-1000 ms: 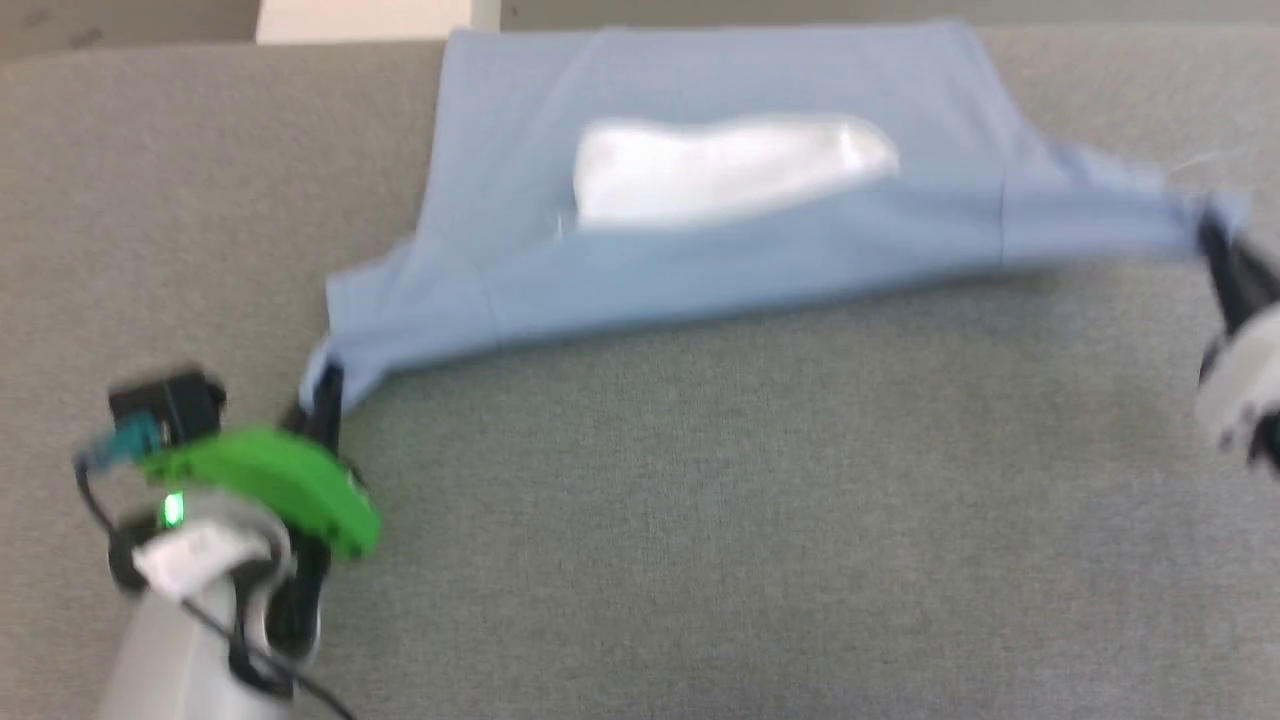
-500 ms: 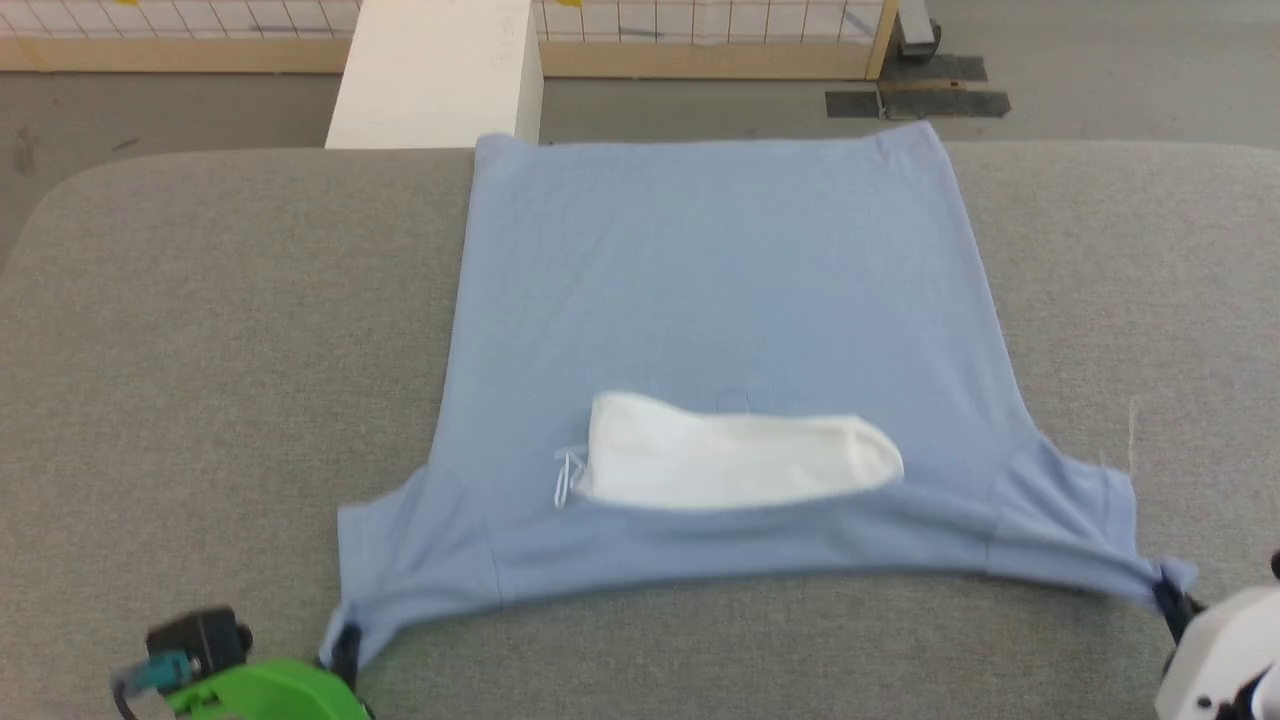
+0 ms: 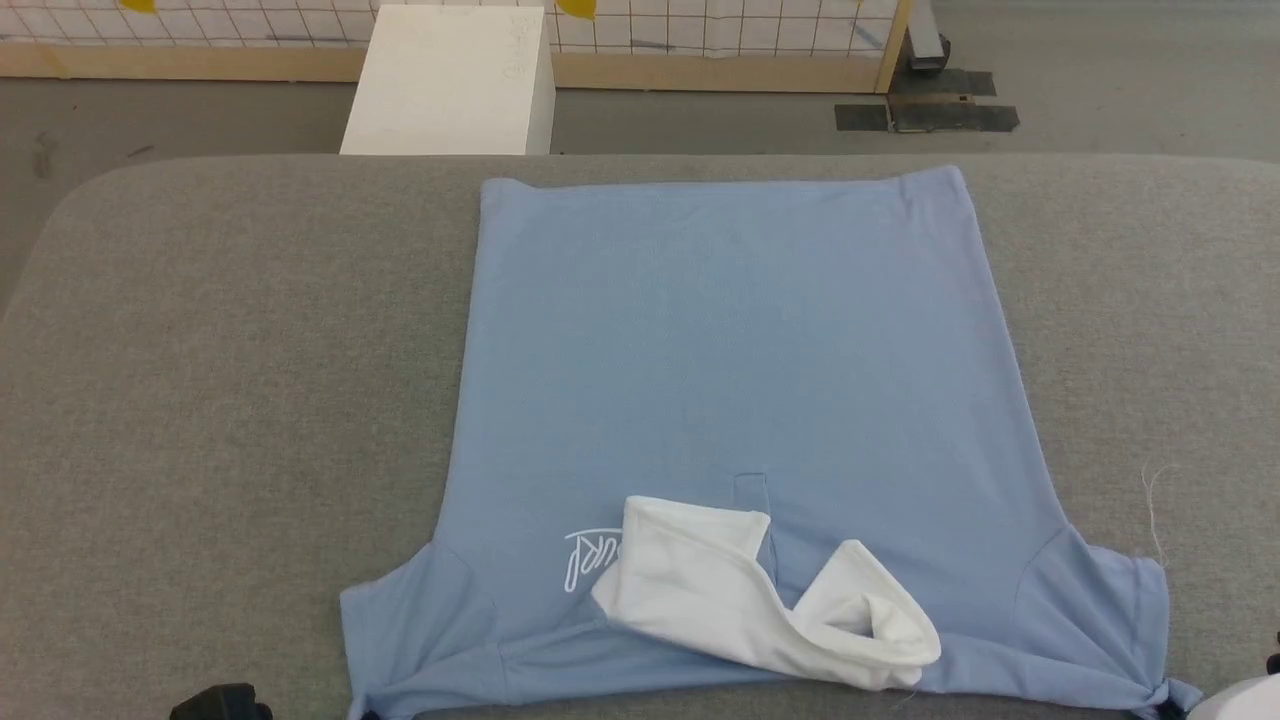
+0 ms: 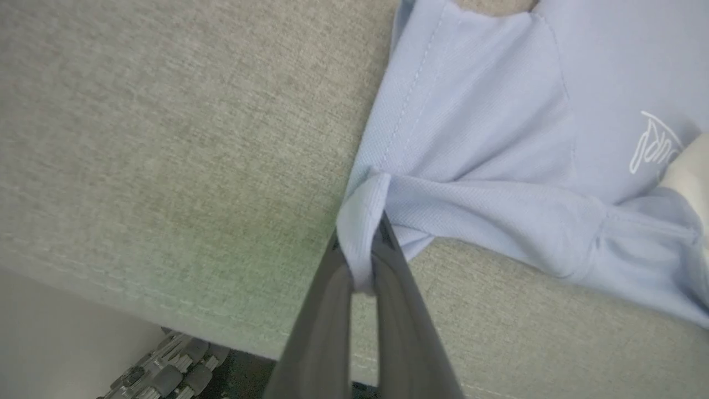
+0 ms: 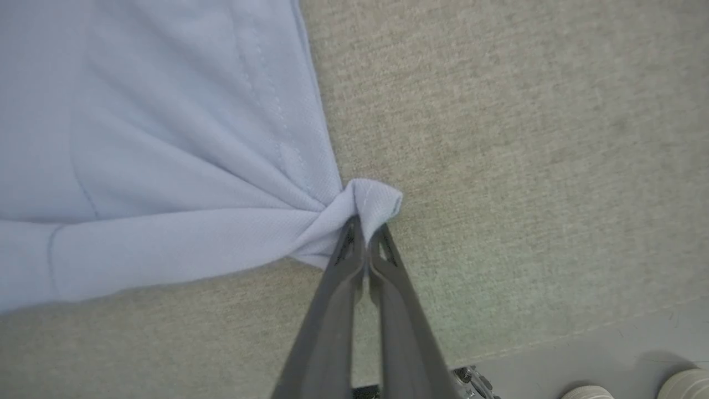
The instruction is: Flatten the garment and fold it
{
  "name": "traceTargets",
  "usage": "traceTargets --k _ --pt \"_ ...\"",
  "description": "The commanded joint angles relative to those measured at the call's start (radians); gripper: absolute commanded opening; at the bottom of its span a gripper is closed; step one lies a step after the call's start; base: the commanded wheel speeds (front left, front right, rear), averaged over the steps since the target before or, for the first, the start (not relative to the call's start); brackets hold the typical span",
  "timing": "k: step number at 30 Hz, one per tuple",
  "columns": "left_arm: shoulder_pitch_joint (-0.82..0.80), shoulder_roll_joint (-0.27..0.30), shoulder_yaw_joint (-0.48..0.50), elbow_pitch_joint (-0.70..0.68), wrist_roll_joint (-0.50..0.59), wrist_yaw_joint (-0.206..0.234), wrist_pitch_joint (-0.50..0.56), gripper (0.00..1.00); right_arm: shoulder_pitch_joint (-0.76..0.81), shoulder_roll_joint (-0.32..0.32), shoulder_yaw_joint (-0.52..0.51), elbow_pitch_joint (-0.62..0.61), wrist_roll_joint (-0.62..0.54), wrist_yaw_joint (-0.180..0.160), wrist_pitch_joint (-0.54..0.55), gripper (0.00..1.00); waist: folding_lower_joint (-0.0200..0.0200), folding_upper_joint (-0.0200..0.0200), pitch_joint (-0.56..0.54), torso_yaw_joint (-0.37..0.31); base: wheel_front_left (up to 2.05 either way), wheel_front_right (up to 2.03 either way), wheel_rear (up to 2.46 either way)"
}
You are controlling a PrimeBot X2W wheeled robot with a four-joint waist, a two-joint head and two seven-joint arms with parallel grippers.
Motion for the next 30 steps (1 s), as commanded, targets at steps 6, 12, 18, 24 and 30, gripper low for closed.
traceTargets --k 6,12,18,24,30 --pt "-0.015 -0.009 -0.012 0.012 -0.008 -0.026 -0.029 0.0 -0.013 0.006 0.023 -0.032 0.018 -0.002 -0.116 1.0 0.0001 0.0 -0.018 0.01 0.0 0.0 0.0" --pt "-0.04 -0.011 -0.025 0.0 -0.003 -0.04 -0.041 0.0 -0.104 0.003 0.027 -0.119 0.003 -0.002 -0.312 1.0 0.0001 0.0 -0.009 0.034 0.0 0.0 0.0" --pt "-0.076 -0.023 -0.046 -0.021 0.005 -0.047 -0.051 0.0 -0.316 -0.052 0.022 -0.051 -0.048 -0.002 -0.467 1.0 0.0001 0.0 0.045 0.08 0.0 0.0 0.0" --pt "-0.129 -0.04 -0.07 -0.036 0.016 -0.054 -0.065 0.0 -0.59 -0.167 0.063 0.136 -0.056 -0.002 -0.548 1.0 0.0001 0.0 0.155 0.138 0.0 0.0 0.0" --pt "-0.19 -0.073 -0.096 -0.039 0.021 -0.068 -0.097 0.0 -0.842 -0.282 0.101 0.312 -0.026 -0.002 -0.459 1.0 0.0001 0.0 0.294 0.207 0.0 0.0 0.0"
